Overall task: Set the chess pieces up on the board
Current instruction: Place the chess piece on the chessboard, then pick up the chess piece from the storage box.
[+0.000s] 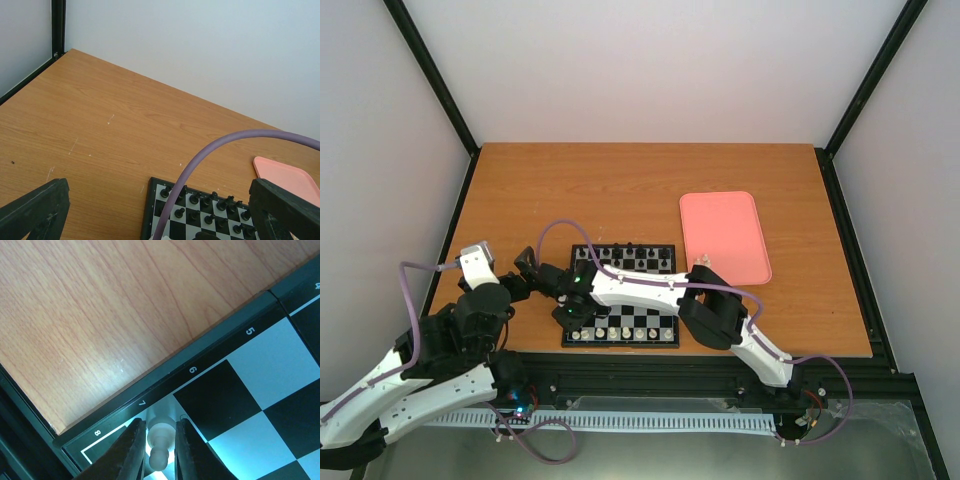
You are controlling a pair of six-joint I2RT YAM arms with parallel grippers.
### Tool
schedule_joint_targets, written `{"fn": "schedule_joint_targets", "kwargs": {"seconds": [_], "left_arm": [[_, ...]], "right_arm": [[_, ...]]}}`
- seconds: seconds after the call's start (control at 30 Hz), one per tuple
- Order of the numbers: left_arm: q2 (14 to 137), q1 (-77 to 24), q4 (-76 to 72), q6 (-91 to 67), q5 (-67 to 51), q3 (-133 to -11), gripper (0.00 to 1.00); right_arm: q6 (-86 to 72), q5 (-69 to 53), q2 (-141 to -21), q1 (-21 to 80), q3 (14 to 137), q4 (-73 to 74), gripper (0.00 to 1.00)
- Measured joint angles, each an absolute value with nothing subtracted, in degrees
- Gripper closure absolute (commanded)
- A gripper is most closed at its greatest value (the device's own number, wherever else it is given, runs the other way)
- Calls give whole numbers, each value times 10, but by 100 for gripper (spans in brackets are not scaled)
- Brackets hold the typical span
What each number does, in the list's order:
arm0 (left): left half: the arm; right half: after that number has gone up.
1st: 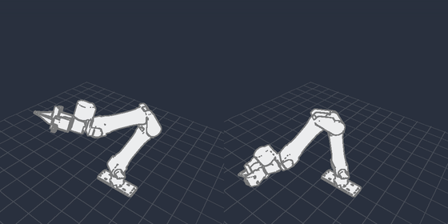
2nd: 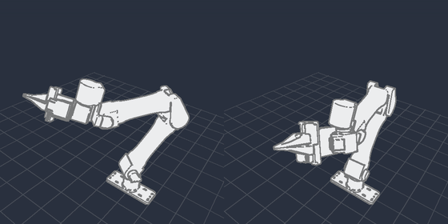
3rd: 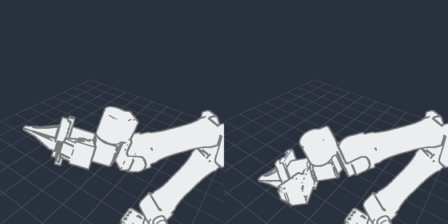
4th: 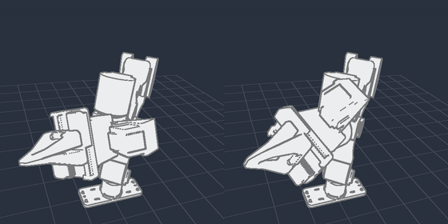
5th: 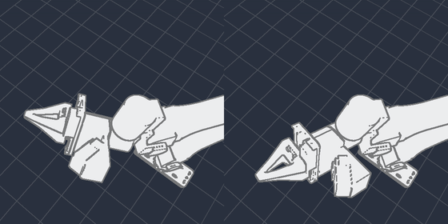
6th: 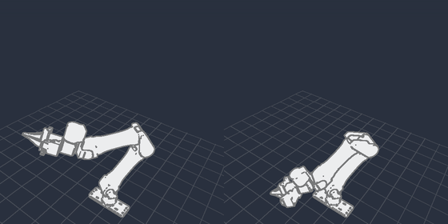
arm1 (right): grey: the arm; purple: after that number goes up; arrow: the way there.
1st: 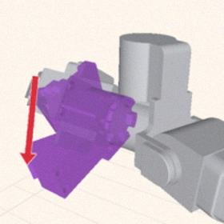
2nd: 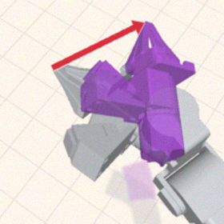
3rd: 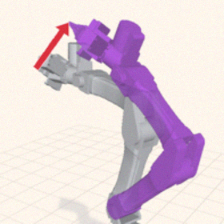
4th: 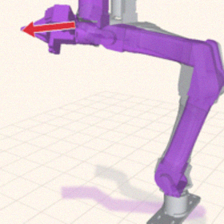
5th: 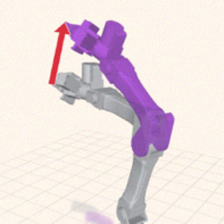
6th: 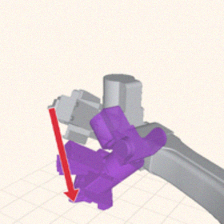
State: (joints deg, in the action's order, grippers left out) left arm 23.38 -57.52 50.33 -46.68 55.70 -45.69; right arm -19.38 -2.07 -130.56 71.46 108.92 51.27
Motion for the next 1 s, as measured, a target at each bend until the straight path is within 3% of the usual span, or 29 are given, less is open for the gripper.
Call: {"fn": "schedule_joint_targets", "kwargs": {"seconds": [0.2, 0.67, 0.83, 0.87, 0.9, 1.0], "left_arm": [[234, -575, 503, -467, 557, -457, 0], [231, -575, 498, -467, 558, -457, 0], [230, -575, 498, -467, 558, -457, 0], [230, -575, 498, -467, 558, -457, 0], [230, -575, 497, -468, 558, -457, 0], [232, -575, 498, -471, 562, -457, 0]], "right_arm": [[-192, -20, -1306, 715, 1089, 512, 74], [-172, 1, -1306, 715, 1132, 513, 50], [-166, 36, -1305, 714, 1132, 517, 28], [-169, 43, -1303, 713, 1132, 518, 10], [-166, 50, -1301, 711, 1129, 519, 1], [-169, 61, -1281, 701, 1106, 516, 0]]}}
